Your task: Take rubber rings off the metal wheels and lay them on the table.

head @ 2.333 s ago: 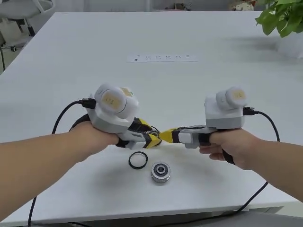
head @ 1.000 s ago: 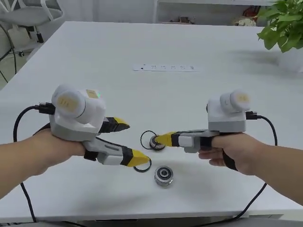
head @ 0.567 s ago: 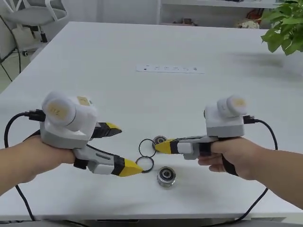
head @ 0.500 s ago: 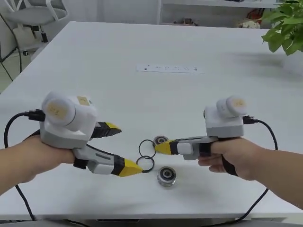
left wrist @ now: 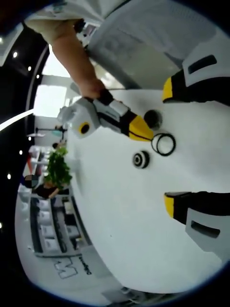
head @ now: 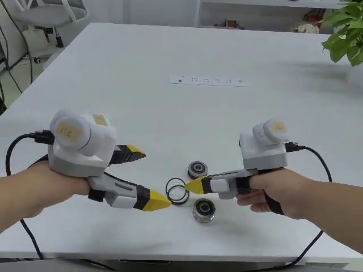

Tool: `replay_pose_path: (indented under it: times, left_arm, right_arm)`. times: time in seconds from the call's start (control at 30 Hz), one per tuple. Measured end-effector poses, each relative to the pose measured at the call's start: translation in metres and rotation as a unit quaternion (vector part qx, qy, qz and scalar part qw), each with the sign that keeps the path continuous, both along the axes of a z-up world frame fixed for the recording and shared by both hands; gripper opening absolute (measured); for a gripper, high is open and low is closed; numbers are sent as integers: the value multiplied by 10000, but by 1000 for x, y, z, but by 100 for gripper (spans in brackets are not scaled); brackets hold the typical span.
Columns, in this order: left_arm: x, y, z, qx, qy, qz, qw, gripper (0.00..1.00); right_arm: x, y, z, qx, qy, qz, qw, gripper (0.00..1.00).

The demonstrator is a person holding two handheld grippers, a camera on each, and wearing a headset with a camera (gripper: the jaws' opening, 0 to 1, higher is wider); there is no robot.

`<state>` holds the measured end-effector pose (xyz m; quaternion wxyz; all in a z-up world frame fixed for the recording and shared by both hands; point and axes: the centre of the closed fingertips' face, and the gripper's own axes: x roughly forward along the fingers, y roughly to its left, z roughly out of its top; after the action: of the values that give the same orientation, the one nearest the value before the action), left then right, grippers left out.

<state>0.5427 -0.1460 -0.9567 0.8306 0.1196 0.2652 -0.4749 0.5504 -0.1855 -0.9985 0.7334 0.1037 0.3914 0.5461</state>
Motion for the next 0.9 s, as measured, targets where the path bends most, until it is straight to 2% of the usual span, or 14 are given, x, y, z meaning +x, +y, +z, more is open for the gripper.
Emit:
replay_pose_path:
  times: [0.9]
  left_arm:
    - [-1, 2, -5, 5, 123, 64, 9999, 76]
  right_arm:
    - [4, -4, -14, -280, -66, -59, 9996, 0]
